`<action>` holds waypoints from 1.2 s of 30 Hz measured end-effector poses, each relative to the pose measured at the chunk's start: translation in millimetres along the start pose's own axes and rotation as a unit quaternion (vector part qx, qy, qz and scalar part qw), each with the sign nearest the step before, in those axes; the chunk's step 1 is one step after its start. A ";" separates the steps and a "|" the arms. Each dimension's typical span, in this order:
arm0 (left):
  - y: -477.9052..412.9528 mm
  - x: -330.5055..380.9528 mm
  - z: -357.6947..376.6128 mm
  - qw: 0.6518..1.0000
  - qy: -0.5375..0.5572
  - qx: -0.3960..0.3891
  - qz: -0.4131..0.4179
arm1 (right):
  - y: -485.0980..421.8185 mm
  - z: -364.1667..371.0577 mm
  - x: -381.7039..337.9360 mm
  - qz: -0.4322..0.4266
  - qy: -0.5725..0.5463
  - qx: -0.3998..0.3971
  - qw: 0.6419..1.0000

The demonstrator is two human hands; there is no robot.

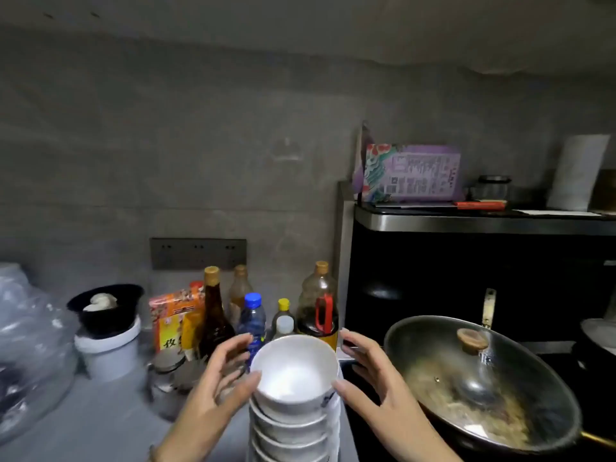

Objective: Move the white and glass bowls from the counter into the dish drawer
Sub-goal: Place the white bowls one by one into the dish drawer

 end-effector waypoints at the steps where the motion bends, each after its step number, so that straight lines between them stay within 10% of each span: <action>1: 1.7 -4.9 4.9 1.000 0.009 -0.020 -0.005 | -1.2 7.6 0.3 -0.013 -0.001 -0.020 1.000; 36: 2.3 -1.8 33.9 0.990 0.042 -0.068 0.112 | -1.7 31.8 -2.7 -0.107 -0.043 -0.018 0.993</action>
Point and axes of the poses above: each hand's wrist, its own y-axis away from the middle knuckle, its own z-axis out of the palm, x = y × z, the point moved 8 cm from there along -y, towards the middle knuckle, and after that the axes turned 13 degrees about z, right-handed, at the moved point
